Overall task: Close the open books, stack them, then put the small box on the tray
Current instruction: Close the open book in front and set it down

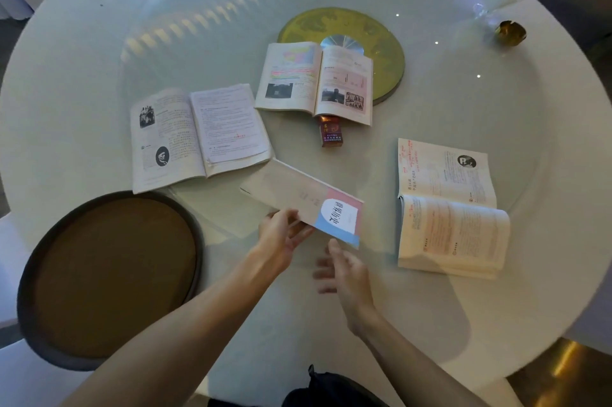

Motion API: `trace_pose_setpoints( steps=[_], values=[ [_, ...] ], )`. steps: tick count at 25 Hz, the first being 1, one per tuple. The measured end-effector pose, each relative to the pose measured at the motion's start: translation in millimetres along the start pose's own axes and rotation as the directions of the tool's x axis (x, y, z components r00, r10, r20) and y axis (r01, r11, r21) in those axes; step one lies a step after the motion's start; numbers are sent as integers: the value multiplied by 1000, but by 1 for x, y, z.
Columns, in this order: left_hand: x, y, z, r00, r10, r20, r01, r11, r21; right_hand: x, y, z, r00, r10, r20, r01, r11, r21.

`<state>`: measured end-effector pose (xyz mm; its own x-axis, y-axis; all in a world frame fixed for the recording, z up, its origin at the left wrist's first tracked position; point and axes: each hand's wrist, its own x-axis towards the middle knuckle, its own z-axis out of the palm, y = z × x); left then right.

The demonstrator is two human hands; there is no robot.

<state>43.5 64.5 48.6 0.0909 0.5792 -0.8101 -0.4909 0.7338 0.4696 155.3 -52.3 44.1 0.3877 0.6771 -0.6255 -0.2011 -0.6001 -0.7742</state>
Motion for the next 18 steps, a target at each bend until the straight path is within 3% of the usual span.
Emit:
trace_pose_setpoints(
  steps=[4, 7, 10, 13, 15, 17, 18],
  values=[
    [-13, -22, -7, 995, -81, 58, 76, 993, 88, 36, -7, 17, 988, 148, -44, -117, 903, 414],
    [-23, -36, -27, 983, -181, 44, 151, 912, 382, 58, -8, 13, 961, 250, -122, -159, 854, 495],
    [-21, -23, -50, 983, -165, 84, 59, 711, 701, 78, -8, -11, 970, 224, -98, -192, 944, 268],
    [4, 10, -60, 964, 202, 174, -253, 479, 841, 93, -12, -41, 978, 206, 19, -206, 979, 1],
    [26, 31, -60, 898, 389, 207, -313, 230, 922, 100, -18, -49, 974, 213, 77, -202, 970, -132],
    [52, 38, -62, 890, 385, 243, -294, 78, 953, 104, -23, -47, 980, 190, 65, -173, 964, -202],
    [60, 37, -62, 911, 338, 236, -271, 57, 961, 105, -22, -44, 985, 167, 32, -156, 964, -216]
  ],
)
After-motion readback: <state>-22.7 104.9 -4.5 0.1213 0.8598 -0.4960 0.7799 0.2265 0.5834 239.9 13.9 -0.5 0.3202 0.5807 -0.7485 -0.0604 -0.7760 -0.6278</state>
